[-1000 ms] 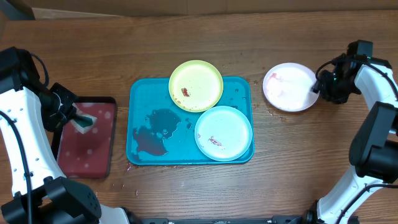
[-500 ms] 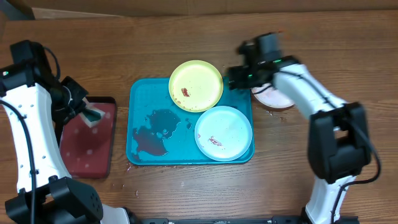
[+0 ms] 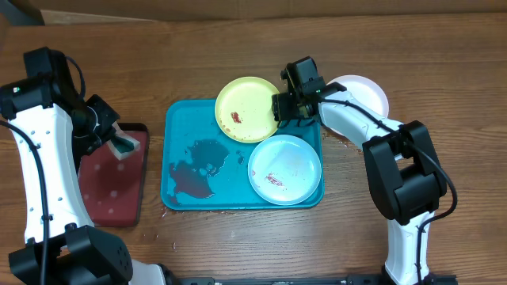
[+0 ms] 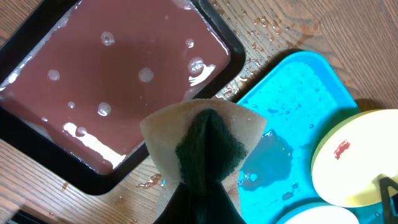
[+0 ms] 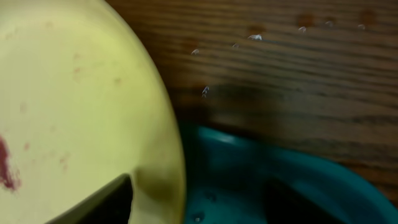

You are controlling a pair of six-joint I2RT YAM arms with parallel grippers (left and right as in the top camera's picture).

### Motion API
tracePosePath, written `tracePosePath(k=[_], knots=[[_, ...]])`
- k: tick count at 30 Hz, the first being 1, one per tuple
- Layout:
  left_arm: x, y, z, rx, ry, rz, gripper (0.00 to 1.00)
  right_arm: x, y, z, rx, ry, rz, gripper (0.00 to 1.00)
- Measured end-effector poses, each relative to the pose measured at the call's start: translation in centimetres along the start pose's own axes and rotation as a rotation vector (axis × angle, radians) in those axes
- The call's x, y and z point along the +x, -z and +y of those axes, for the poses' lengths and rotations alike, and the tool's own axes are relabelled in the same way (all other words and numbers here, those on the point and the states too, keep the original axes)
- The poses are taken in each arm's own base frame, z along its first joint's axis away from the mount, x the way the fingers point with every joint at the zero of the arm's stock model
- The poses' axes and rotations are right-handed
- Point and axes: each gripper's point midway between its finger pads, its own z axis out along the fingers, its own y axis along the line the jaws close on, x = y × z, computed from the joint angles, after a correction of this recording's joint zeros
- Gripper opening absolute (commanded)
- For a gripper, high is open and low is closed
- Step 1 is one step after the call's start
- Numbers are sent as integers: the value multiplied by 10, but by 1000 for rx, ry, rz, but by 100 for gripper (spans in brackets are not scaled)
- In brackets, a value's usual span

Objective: Clean dirty plates on tray and stack at the side
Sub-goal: 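Grasp the yellow plate rim with the right gripper, then scrub the yellow plate with the sponge in the left gripper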

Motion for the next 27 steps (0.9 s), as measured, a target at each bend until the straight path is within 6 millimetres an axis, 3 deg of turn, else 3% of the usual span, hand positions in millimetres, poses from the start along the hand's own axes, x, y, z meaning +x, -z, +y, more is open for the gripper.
tracePosePath(k=[5, 7, 14, 18, 20, 27], knots=[[1, 0, -4, 3, -12, -1, 4, 8, -3, 5, -19, -16, 28, 14], [4, -1, -9, 6, -34, 2, 4, 10, -3, 10, -40, -21, 36, 6], [24, -13, -49, 66, -215, 12, 4, 21, -3, 39, -114, -48, 73, 6], [47, -32, -67, 88, -301, 49, 4, 36, -4, 66, -142, -44, 111, 7], [58, -43, -78, 110, -338, 60, 4, 45, -5, 82, -156, -44, 129, 14], [93, -78, -104, 170, -427, 89, 4, 75, -4, 125, -187, -54, 193, 15]])
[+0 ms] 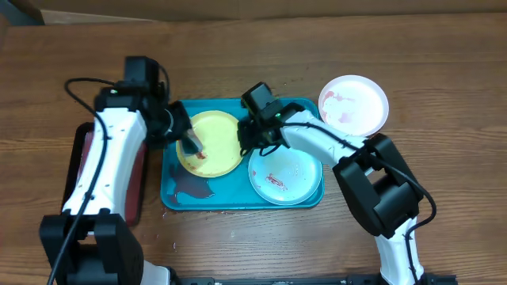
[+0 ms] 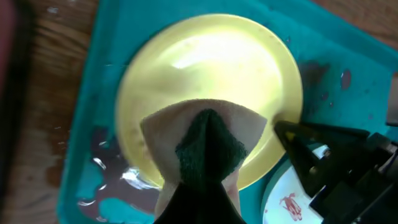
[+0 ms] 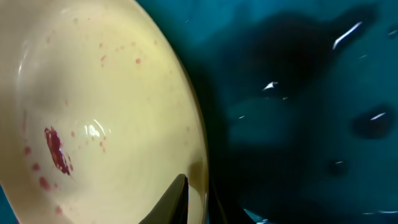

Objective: Clean dirty plates on tray and stack at the side
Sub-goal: 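Scrub the yellow plate with the sponge in the left gripper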

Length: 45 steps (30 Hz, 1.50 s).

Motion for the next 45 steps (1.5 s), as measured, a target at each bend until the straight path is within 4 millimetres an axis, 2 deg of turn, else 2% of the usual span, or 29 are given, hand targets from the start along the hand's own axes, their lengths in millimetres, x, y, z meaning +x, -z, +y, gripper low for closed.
tracePosePath(k=[5, 7, 9, 14, 19, 23, 24, 26, 29, 31, 36, 45], knots=[[9, -24, -1, 14, 8, 4, 4, 4, 0, 3, -3, -19, 15, 25], [13, -31, 3, 10, 18, 12, 4, -1, 2, 3, -6, -22, 4, 37], [16, -39, 6, 9, 33, 13, 4, -10, 4, 5, -17, -5, -21, 42], [16, -46, 7, 17, 60, -2, 4, -29, 7, 11, -47, 101, -89, 42], [11, -48, 1, 32, 75, -26, 4, -33, 7, 10, -30, 219, -109, 41], [13, -55, -5, 34, 90, -16, 4, -30, -4, 1, 0, 254, -96, 40], [15, -58, -6, 30, 92, -6, 4, -30, -7, 0, -2, 262, -97, 40], [19, -66, -6, 19, 95, 18, 4, -33, -7, 1, 1, 272, -103, 31], [25, -78, -6, 4, 99, 49, 4, -32, -8, -1, 10, 277, -100, 11], [27, -86, -5, -4, 101, 65, 4, -31, -9, -2, 13, 274, -97, 4], [29, -104, 5, -54, 110, 91, 4, -31, -9, -3, 14, 263, -93, 4], [17, -105, 22, -211, -9, 20, 4, -28, -10, 0, 10, 253, -86, 4]])
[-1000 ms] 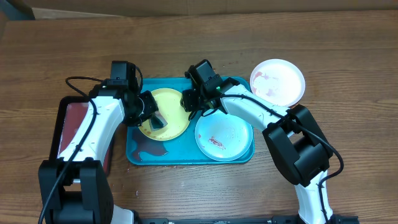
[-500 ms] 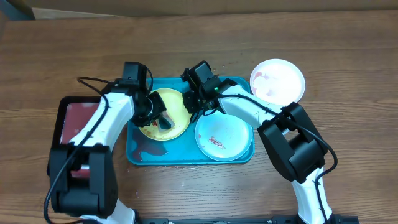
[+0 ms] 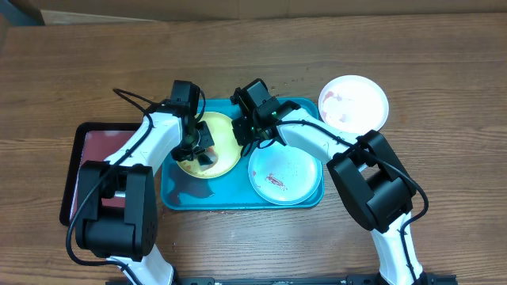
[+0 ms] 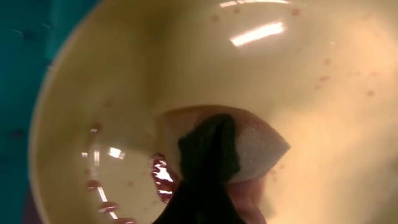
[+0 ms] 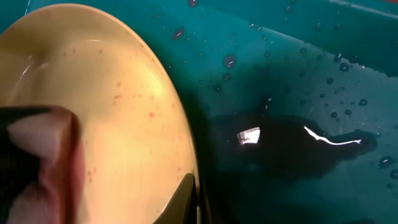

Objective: Clean dirty plates on tray and stack at the side
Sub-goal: 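Scrub the yellow plate with the sponge in the left gripper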

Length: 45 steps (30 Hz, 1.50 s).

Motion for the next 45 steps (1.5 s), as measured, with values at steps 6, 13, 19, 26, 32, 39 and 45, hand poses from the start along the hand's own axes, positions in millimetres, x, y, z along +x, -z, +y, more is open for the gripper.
tracePosePath(k=[6, 13, 19, 26, 32, 39, 45], knots=[[-14, 10, 24, -146, -27, -44, 4, 0, 0, 1, -1, -6, 1, 4], [-53, 45, 13, -114, -17, -123, 4, 1, 0, 0, 1, -5, 8, 4], [-61, 48, -46, 195, -33, -122, 4, 1, 1, 0, 0, -5, 7, 4], [-25, 13, -68, 308, -54, 32, 4, 1, 1, 0, 0, -7, 8, 4], [-10, -2, -59, 264, -42, 108, 4, 3, 1, 0, -2, -7, 15, 4], [-7, -1, -17, 22, -44, 95, 4, 7, -1, 9, -23, 3, 26, 4], [-12, 5, 26, -215, -58, 42, 4, 7, -1, 9, -24, 2, 26, 4]])
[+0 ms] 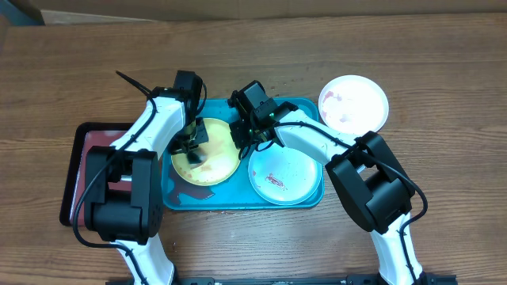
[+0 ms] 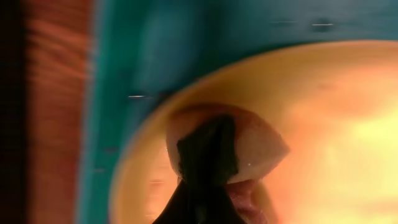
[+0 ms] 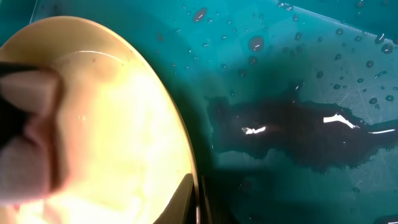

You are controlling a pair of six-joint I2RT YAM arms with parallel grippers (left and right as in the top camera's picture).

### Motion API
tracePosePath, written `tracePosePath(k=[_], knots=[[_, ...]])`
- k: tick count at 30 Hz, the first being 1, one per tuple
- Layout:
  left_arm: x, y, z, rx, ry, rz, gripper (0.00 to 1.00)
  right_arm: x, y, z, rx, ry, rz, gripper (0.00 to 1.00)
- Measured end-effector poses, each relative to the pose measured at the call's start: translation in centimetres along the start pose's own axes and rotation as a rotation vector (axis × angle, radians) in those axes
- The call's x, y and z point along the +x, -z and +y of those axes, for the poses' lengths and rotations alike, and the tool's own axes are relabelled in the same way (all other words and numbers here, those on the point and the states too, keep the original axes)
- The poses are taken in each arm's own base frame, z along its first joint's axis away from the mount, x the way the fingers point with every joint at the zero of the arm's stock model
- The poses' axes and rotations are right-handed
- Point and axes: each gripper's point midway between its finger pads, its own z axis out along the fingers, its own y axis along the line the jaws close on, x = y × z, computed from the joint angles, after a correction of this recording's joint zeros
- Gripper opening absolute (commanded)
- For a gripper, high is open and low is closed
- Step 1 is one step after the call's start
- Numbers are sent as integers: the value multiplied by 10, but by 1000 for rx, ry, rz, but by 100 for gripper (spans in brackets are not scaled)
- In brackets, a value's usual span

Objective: Clean dirty plates on tray and stack at the side
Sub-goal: 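Scrub the yellow plate with the sponge in the left gripper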

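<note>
A yellow plate [image 1: 214, 162] lies in the left half of the teal tray [image 1: 184, 195]. My right gripper [image 1: 244, 136] is shut on the plate's right rim [image 3: 186, 155], one finger on each side. My left gripper [image 1: 192, 147] is shut on a beige and green sponge [image 2: 227, 149], pressed on the plate [image 2: 323, 124] near its left rim. The sponge [image 3: 28, 124] also shows in the right wrist view. A light blue plate [image 1: 285, 169] with red stains sits in the tray's right half. A stained pink plate [image 1: 354, 104] rests on the table at the right.
A dark red tray [image 1: 79, 170] lies on the table left of the teal one. Water drops and a dark puddle [image 3: 292, 130] cover the teal tray floor beside the yellow plate. Both arms cross over the tray's far side.
The sponge in my left gripper has gone from the plate's middle to its left rim. The red smear and specks on the yellow plate no longer show. My right gripper still holds the rim.
First my left gripper held the sponge over the dark red tray while the right gripped the yellow plate at the tray's far side. Then the plate was in the tray's left half with the sponge above it. Later the sponge pressed on a red smear, and now the rim.
</note>
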Motion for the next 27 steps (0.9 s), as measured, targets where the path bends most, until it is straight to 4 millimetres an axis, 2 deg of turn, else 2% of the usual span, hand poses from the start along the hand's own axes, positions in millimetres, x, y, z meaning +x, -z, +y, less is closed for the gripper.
tracePosePath(k=[3, 6, 9, 11, 13, 16, 18, 20, 23, 27], knots=[[3, 1, 18, -98, -1, -1, 4, 0, 0, 0, 0, 0, 0, 4], [3, 7, 28, -144, 5, -6, 4, 0, 0, 1, -3, 1, -1, 4], [-3, 26, 40, -198, 24, -35, 4, 1, 2, -2, 16, -5, 6, 4], [-9, 45, 49, -213, 56, -68, 4, 1, 8, -8, 46, -13, 15, 4], [-18, 68, 49, -175, 94, -120, 4, 1, 12, -12, 67, -19, 16, 4], [-32, 114, 34, 3, 138, -220, 4, -4, 20, -15, 86, -29, 3, 4], [-31, 136, 23, 112, 142, -242, 4, -6, 23, -14, 92, -31, -5, 4], [-26, 148, 13, 193, 136, -240, 4, -7, 25, -14, 93, -35, -9, 4], [-21, 149, -8, 290, 113, -208, 4, -8, 25, -15, 100, -41, -11, 4], [-7, 118, -44, 363, 55, -120, 4, -7, 25, -15, 101, -47, -10, 4]])
